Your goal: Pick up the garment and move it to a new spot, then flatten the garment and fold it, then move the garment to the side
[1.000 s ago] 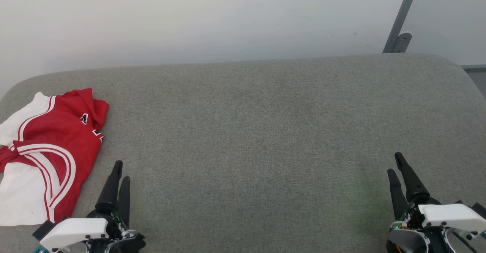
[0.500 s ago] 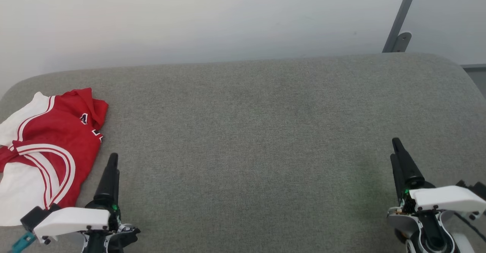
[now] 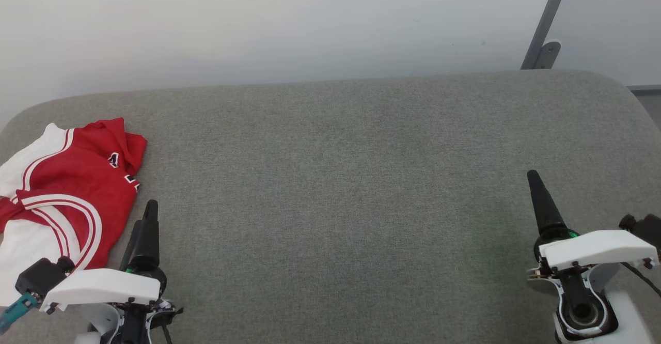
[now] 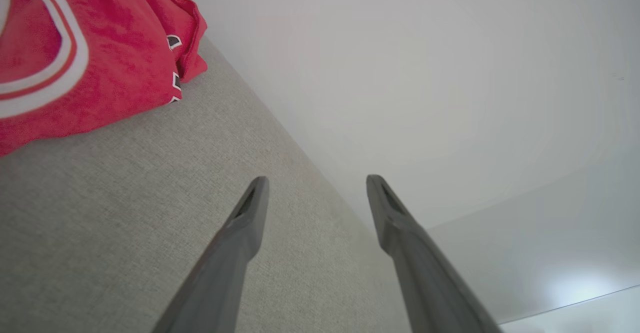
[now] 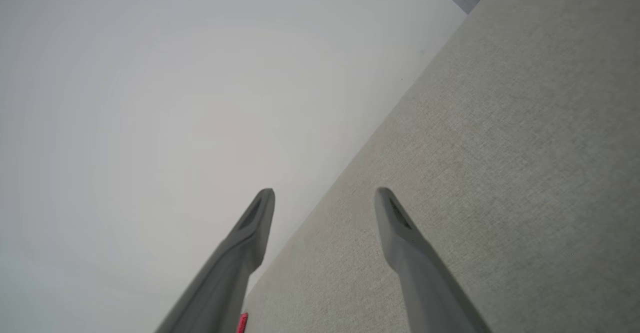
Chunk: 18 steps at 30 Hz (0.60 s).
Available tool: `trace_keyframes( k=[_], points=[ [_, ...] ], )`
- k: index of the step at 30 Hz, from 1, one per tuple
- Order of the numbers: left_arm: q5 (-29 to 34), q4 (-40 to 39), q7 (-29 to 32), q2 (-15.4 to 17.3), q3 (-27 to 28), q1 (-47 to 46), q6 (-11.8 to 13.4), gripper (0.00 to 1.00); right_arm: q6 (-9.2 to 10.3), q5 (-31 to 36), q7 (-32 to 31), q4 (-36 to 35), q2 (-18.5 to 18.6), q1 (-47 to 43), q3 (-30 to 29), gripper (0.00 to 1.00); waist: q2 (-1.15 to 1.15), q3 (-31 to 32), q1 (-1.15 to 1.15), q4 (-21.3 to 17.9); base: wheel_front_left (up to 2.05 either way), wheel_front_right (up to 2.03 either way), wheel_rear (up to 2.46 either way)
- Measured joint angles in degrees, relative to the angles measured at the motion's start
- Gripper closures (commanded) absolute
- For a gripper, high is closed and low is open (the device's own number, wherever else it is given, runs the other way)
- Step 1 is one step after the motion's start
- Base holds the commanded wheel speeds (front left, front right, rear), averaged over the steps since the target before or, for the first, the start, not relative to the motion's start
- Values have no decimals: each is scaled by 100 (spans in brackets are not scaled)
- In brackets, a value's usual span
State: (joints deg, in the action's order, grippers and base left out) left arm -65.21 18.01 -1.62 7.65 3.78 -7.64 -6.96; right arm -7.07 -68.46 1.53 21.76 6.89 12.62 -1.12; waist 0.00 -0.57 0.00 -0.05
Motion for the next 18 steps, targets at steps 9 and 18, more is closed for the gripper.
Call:
trace_keyframes(
  k=[9, 18],
  points=[
    [1330, -10, -202, 110, 0, -31, 51, 0, 0, 1638, 196, 87, 94, 192, 93, 0, 0, -22, 0, 4, 0, 0, 0],
    [2232, -30, -363, 164, 0, -36, 153, 0, -2, 3153, 361, 187, 83, 331, -20, 0, 0, -19, 0, 0, 0, 0, 0]
  ],
)
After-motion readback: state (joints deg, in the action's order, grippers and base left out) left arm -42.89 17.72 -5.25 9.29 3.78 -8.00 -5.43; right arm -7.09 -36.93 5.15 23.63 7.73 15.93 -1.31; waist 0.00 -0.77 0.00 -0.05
